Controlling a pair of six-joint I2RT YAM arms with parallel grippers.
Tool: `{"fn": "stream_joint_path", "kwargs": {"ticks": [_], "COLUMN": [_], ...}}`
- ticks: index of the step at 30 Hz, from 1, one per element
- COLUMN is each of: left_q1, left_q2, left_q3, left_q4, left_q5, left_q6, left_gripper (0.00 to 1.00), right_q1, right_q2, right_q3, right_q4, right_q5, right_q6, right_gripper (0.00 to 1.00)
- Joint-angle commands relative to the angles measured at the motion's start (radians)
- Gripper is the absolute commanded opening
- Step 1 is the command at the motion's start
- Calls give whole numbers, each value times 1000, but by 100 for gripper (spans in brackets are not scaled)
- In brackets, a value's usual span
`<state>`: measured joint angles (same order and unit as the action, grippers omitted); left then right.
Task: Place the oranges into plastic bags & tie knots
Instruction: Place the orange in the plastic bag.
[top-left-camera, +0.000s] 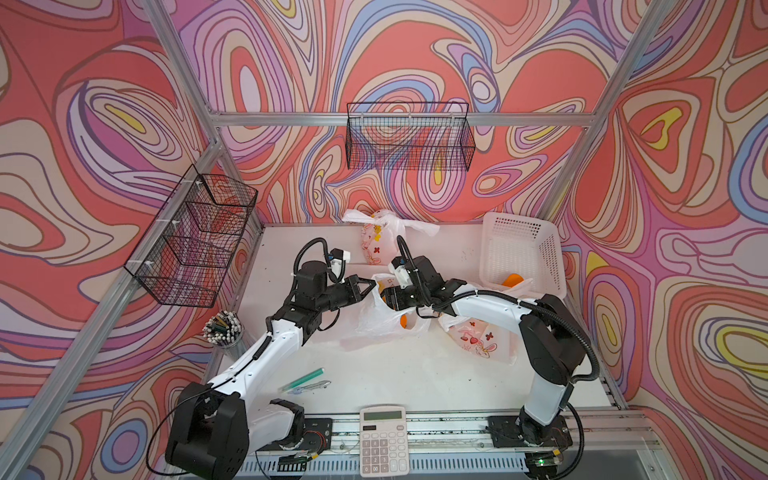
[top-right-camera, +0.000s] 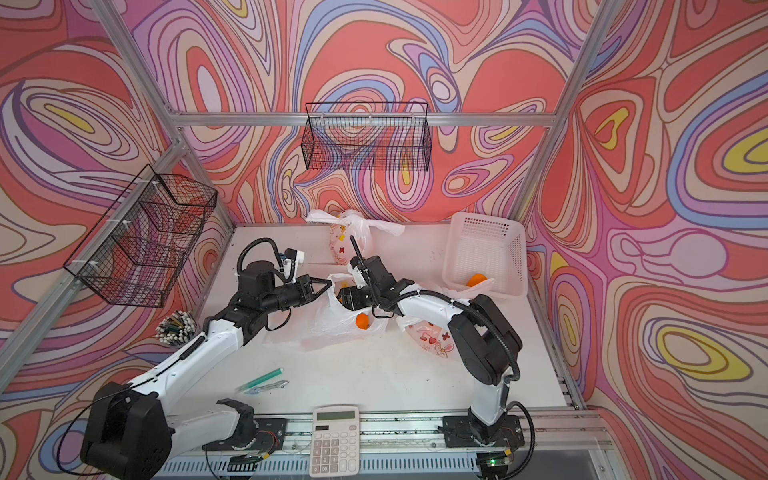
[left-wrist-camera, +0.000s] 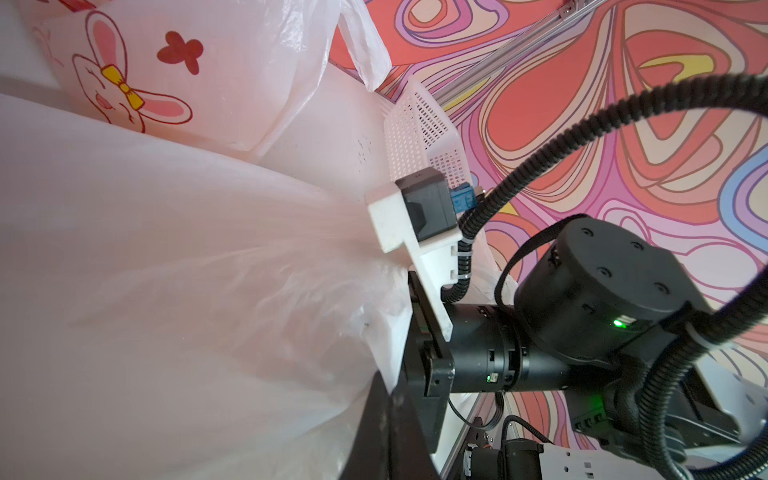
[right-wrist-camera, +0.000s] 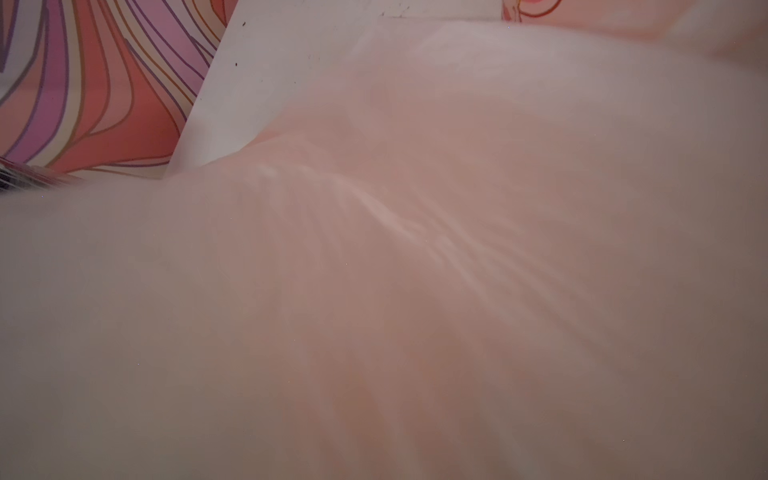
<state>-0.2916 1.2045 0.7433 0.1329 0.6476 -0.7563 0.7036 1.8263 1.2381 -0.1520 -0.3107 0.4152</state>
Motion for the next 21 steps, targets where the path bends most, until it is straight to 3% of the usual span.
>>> {"fn": "stream_joint_path", "kwargs": {"ticks": [1,10,18,21], "left_q1": [15,20,20,21], "left_q2": [-7,5,39,39], "left_q3": [-23,-31,-39,-41], "left_q4": [51,65,86,88], "left_q5": [-11,9,34,31], "left_q6": [-28,-25,-27,-25], "left_gripper": [0,0,0,0], "right_q1": [4,4,4,1], "right_q2": [-34,-169,-281,-328], "right_q3": [40,40,59,83], "right_q4": [37,-48,-61,-126], "right_q5": [-22,36,12,85], "right_q6": [5,-7,-11,-49], "right_gripper": [87,87,78,81]}}
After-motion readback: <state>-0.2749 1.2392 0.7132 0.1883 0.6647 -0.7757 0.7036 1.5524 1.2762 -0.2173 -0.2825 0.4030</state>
